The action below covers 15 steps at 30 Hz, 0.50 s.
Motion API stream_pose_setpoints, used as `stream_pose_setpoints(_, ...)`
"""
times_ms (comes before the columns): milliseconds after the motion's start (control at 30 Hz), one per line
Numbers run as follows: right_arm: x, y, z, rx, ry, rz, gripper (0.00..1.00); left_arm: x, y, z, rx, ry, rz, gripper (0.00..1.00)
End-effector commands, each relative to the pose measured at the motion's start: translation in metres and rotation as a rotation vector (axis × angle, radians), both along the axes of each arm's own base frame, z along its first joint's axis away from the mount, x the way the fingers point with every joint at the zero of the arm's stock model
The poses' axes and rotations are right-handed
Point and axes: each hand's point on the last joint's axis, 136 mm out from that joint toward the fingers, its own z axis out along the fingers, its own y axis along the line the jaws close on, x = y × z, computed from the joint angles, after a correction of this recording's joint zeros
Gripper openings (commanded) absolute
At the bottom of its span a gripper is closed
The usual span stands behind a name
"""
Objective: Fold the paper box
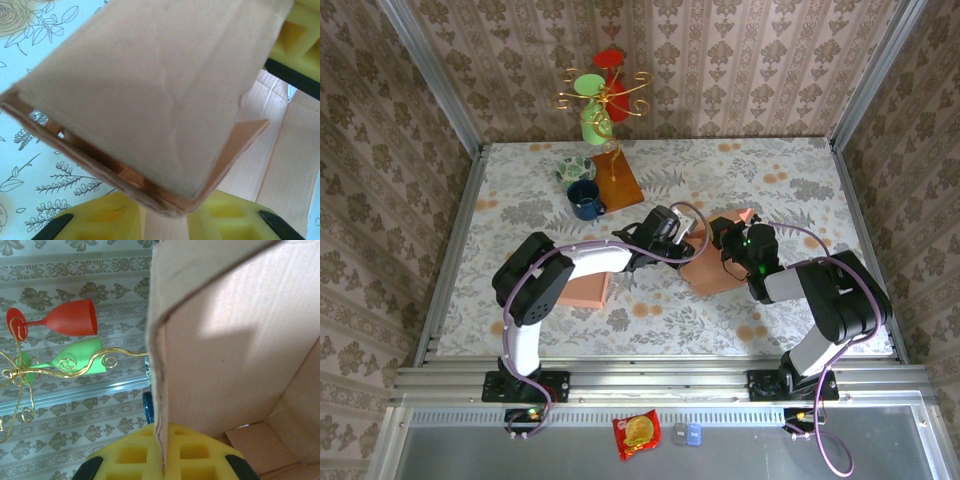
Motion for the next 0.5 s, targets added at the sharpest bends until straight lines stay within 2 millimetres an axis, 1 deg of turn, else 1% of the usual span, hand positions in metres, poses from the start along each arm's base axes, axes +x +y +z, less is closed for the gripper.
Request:
stream_pose_setpoints(0,-0.019,0.011,-0.033,-0.004,0.109,0.048,0.0,0.029,0.006,-0.002,-0.007,-0.053,0.132,0.28)
stream_pose_setpoints(167,-0.018,0.011,-0.033,0.004,0.115,0.04,0.0,0.034,0.001,0.002,-0.041,-0.092,0.126,0.31)
stream_pose_setpoints(233,-0.018,0.011,-0.034,0.007,0.119,0.04,0.0,0.035,0.002,0.0,-0.032,-0.106,0.125,0.34)
stream_pose_setpoints(333,-0.017,0.01,-0.035,0.01,0.133,0.03,0.0,0.038,0.007,0.0,-0.023,-0.13,0.14,0.35)
stream_pose_setpoints(400,-0.017,0.009,-0.037,0.002,0.16,0.032,0.0,0.039,0.011,0.001,-0.027,-0.135,0.147,0.34)
stream_pose_setpoints(467,-0.015,0.009,-0.036,-0.014,0.171,0.034,0.0,0.039,0.012,0.005,-0.042,-0.138,0.135,0.29)
